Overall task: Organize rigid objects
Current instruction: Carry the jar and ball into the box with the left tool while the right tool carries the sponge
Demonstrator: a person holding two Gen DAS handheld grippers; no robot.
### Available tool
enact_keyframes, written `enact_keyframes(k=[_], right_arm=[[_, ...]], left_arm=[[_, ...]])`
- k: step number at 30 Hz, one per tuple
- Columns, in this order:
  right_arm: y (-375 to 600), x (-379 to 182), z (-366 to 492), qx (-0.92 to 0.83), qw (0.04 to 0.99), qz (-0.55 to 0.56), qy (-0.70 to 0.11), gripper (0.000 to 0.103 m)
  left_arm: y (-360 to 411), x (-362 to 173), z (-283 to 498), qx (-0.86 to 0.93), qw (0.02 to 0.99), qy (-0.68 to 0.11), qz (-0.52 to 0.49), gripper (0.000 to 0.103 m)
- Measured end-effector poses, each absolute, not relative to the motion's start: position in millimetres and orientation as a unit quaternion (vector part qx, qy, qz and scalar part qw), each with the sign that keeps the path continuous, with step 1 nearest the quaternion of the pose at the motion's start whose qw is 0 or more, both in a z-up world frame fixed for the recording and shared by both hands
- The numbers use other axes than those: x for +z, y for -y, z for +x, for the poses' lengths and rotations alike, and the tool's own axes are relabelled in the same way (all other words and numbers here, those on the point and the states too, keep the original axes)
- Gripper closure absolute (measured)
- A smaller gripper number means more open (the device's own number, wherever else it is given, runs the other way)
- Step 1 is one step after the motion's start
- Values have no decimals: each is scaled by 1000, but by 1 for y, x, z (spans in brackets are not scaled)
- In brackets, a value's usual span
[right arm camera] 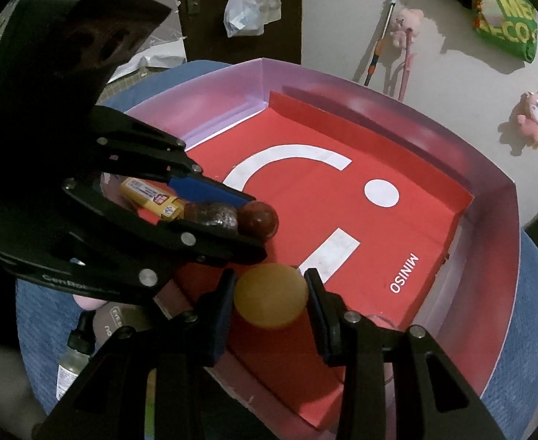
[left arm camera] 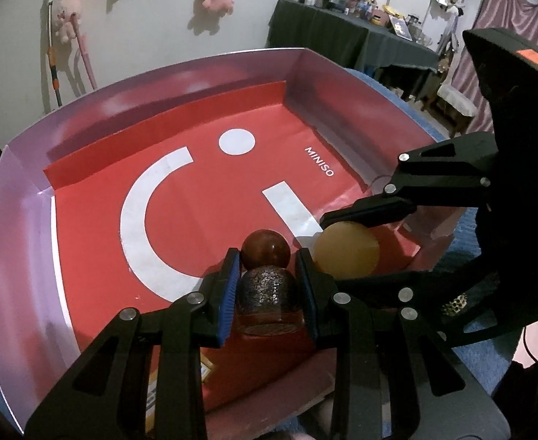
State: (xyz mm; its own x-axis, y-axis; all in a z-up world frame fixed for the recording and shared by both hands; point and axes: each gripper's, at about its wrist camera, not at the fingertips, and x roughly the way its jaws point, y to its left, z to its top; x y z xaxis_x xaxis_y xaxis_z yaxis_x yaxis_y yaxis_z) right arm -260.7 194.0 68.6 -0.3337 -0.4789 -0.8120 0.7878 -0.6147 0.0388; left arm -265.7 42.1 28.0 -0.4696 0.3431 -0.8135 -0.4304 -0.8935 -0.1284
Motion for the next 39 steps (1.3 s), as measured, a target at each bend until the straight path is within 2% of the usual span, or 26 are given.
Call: enact_keyframes(k=[39], right_arm=[[-188, 67, -260, -782, 393, 425, -231, 61]], left_arm=[[-41, 22, -269, 847, 238, -44, -474, 74]])
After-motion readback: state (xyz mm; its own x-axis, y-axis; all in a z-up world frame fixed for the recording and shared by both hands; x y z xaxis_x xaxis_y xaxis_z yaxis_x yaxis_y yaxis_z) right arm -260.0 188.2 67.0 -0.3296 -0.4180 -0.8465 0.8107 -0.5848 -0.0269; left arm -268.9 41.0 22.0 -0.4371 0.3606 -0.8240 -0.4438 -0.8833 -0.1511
